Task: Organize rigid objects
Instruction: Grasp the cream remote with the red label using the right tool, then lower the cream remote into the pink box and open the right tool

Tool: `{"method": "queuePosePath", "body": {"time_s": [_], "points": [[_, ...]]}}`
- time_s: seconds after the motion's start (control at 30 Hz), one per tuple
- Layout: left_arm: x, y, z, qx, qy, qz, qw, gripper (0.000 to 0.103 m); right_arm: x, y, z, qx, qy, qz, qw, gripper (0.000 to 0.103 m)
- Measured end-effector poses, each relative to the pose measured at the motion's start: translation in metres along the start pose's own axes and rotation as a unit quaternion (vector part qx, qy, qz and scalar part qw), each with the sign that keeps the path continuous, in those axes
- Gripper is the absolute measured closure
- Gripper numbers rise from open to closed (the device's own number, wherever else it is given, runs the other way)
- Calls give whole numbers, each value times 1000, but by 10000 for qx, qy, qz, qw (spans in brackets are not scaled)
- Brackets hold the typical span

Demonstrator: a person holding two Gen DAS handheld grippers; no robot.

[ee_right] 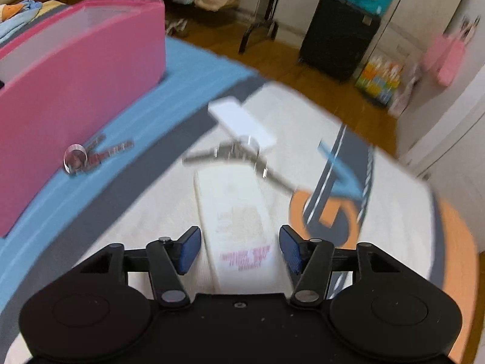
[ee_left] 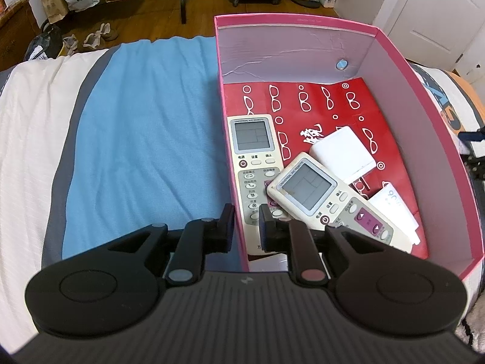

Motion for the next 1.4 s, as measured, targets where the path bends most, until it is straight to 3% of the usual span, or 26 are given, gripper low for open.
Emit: {"method": "queuePosePath", "body": {"time_s": [0.2, 0.37, 0.57, 0.7, 0.87, 1.0, 1.17, 1.3, 1.4], "points": [[-1, 1, -2, -3, -14, 2, 10000, 85, -12, -6, -10, -437, 281, -37, 9986, 33], [-1, 1, -2, 9, -14, -3, 10000, 85, -16, -4, -9, -684, 265, -231, 9970, 29], [-1, 0, -2, 35, 16, 0, 10000, 85, -14, 6, -1, -938, 18, -278, 9952, 37], [-1, 0, -2, 59, 5, -7, 10000, 85, 5, 12, 4, -1238, 120, -402, 9914, 40], [-1, 0, 0, 90, -21, -16, 10000, 85, 50, 22, 23, -1386, 445, -1027, 9840, 40], [-1, 1, 1, 104, -39, -16, 9999, 85, 88, 26, 37, -1735, 784, -1580, 9689, 40], [0, 1, 2, 162, -67, -16, 9998, 85, 144, 47, 76, -1401, 1531, -2235, 9524, 39], [-1, 1, 2, 191, -76, -27, 9998, 85, 154, 78, 122, -1242, 2459, -2156, 9368, 39], [-1, 0, 2, 203, -95, -36, 9997, 85, 137, 103, 157, -1048, 2525, -1902, 9429, 39]]}}
Point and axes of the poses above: each gripper's, at about its wrist camera, not at the fingertips, and x roughly against the way its jaws point, z to its left, y to its top, the point moved 7 cm from there along -x, roughly the way its jaws point
